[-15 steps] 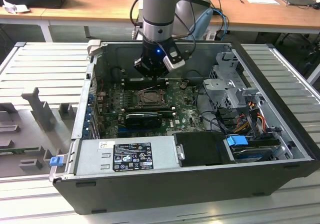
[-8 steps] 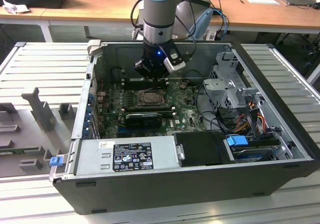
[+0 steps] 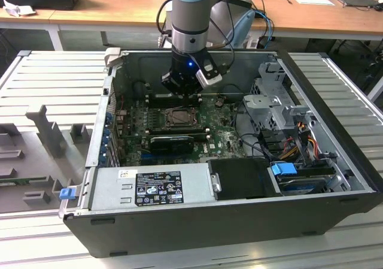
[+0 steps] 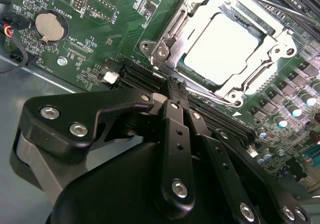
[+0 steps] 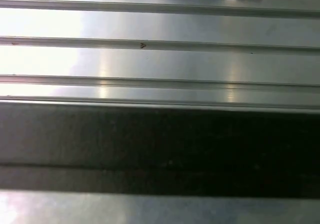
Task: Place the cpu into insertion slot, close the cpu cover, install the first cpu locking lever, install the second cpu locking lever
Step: 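Install the first cpu locking lever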
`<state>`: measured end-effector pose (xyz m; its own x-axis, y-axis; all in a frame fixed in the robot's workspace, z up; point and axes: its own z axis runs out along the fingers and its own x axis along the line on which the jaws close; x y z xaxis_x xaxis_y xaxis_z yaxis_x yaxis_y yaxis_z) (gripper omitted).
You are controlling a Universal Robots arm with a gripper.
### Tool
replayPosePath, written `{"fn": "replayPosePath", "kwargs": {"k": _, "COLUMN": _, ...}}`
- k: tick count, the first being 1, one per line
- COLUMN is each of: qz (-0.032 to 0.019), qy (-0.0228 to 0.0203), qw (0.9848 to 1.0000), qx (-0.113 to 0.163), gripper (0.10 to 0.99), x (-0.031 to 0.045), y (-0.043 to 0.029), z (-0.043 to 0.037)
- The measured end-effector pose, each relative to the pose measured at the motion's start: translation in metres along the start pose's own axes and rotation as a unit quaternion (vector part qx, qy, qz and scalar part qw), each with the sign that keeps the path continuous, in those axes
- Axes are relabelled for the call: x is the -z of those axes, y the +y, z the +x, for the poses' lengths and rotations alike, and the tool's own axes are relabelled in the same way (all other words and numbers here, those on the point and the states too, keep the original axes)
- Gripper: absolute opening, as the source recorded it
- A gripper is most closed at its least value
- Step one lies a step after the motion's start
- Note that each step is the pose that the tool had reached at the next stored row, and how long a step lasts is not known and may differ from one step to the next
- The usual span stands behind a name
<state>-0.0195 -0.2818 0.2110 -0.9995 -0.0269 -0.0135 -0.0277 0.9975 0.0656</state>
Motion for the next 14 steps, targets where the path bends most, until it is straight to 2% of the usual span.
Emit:
{"fn": "replayPosePath", "kwargs": {"k": 5, "qz": 0.0011, "qy": 0.0001, "qw": 1.0000, "qx": 0.000, "gripper": 0.106, "x": -0.0032, "y": -0.0003, "z": -0.0010}}
{"fn": "replayPosePath", "kwargs": {"k": 14, "qz": 0.0109, "qy": 0.0003, "qw": 0.9999, "qx": 0.000, "gripper": 0.106, "x": -0.0056, "y": -0.0004, "z": -0.0028}}
